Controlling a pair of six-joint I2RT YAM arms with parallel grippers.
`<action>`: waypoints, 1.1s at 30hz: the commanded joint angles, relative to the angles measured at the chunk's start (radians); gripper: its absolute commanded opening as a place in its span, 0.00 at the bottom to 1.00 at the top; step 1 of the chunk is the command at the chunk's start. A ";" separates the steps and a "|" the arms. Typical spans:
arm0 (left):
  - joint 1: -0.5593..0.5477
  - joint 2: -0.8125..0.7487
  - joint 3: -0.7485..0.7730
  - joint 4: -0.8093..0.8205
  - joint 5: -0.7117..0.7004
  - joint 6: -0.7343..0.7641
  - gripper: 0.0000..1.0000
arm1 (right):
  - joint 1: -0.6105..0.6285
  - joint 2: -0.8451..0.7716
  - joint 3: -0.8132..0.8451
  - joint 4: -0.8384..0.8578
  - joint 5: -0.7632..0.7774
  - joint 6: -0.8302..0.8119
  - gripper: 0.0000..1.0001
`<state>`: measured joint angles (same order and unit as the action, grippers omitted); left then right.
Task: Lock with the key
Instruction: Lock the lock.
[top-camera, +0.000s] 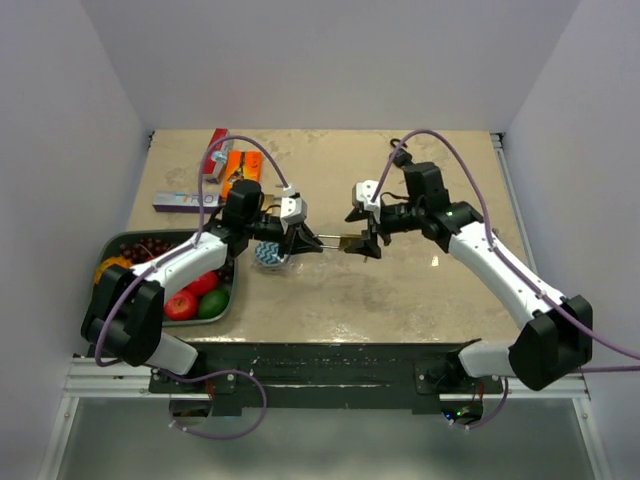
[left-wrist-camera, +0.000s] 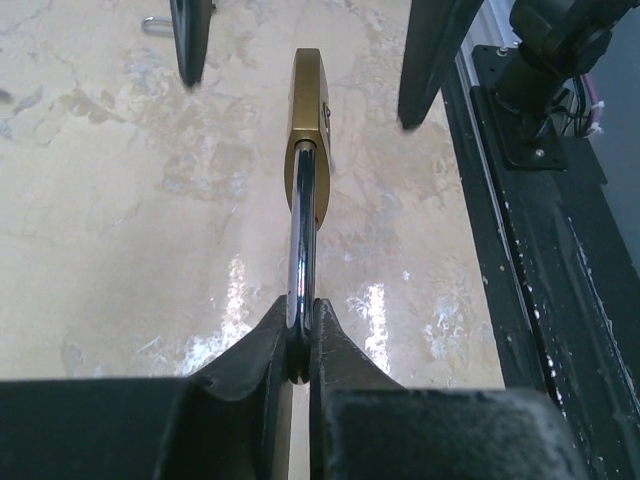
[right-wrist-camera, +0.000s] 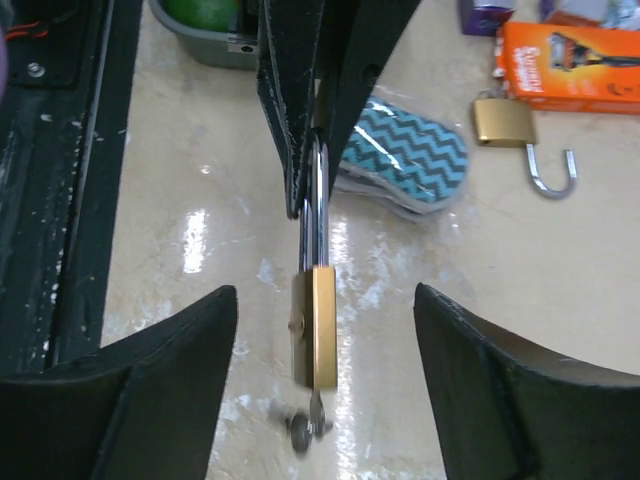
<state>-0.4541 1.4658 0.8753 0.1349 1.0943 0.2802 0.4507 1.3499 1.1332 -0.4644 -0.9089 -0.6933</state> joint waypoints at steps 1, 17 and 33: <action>0.032 -0.030 0.060 0.032 0.056 0.062 0.00 | -0.044 -0.067 0.008 -0.045 -0.019 -0.038 0.78; 0.048 -0.027 0.134 -0.133 0.090 0.220 0.00 | -0.130 -0.052 0.034 -0.182 -0.030 -0.063 0.51; 0.048 -0.067 0.116 -0.162 0.096 0.218 0.00 | -0.073 -0.008 0.014 -0.137 0.021 -0.025 0.28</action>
<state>-0.4126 1.4612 0.9520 -0.0963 1.1152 0.4679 0.3702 1.3376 1.1366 -0.6113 -0.9028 -0.7177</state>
